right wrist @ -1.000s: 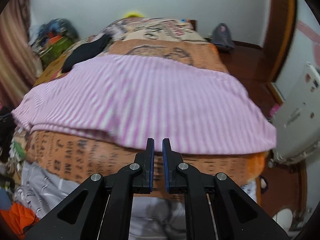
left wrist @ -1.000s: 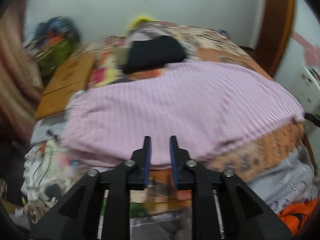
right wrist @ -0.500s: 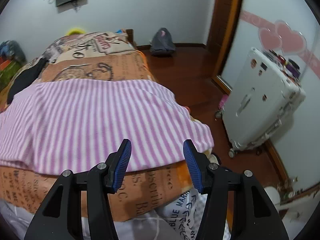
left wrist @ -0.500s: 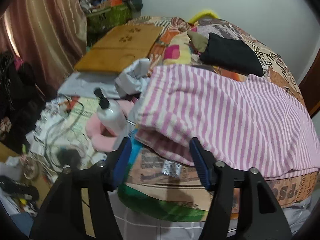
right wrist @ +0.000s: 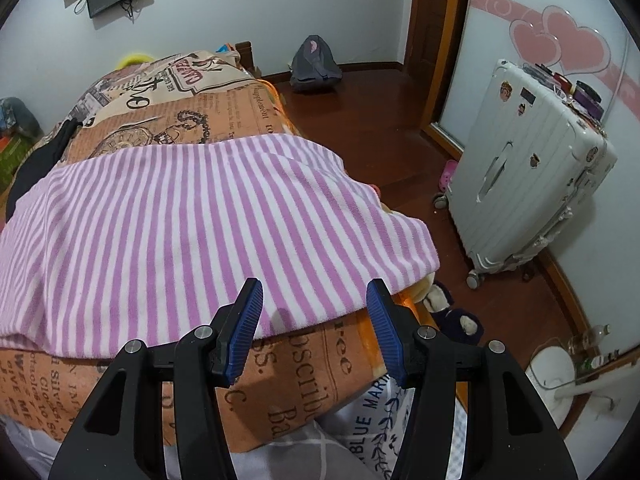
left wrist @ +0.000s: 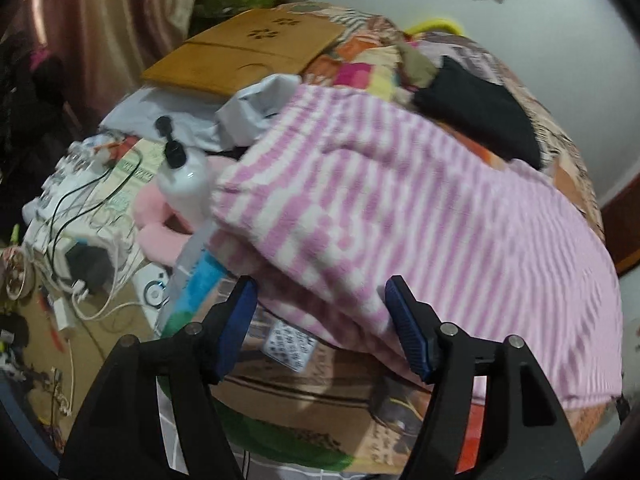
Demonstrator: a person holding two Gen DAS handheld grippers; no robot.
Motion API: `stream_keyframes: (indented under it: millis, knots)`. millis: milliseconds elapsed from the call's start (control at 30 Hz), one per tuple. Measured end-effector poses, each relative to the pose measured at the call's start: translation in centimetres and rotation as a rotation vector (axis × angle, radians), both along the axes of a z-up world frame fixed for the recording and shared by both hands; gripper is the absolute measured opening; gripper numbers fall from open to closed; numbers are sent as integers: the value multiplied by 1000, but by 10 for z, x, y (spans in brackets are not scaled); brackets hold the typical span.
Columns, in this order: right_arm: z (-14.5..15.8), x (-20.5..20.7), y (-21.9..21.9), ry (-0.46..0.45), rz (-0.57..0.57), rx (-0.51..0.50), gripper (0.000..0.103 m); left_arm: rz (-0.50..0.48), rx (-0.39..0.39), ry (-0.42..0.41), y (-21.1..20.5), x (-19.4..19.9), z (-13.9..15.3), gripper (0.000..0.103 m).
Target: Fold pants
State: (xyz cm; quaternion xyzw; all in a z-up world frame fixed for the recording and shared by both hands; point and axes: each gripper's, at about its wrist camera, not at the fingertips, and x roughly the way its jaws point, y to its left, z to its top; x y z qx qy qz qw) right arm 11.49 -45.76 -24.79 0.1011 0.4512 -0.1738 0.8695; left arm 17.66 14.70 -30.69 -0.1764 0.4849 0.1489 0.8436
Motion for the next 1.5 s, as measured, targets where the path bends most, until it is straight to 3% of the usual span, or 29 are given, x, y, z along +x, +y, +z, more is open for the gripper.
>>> stream_keyframes:
  millis: [233,467,600,733,900,1167,1267,1333,1500]
  knots:
    - [-2,-1,-5,5,-9,11,50,65,-60,-22,15,0,-13,67]
    - [-4,-4,-18,-31,-24,142,51,88,-43,-46,24,19,-20,69]
    - [-9,-8,-31,-44,-70,200,57,70,80,-48,17,23,-20,58]
    - [-20,-8,-41,-15,-107,227,57,36,173,-65,12,22,-8,38]
    - [-39,-8,-58,10,-154,281,57,11,171,-90,18,17,7,26]
    - [-62,5,-85,-47,-227,401,57,30,184,-107,22,1,22,24]
    - [-61,9,-84,-73,-210,416,37,60,183,-111,26,-8,23,23]
    - [-51,12,-74,-70,-176,343,15,67,186,-104,26,-12,22,23]
    - [-39,15,-55,-27,-118,184,11,77,220,-66,25,-22,13,23]
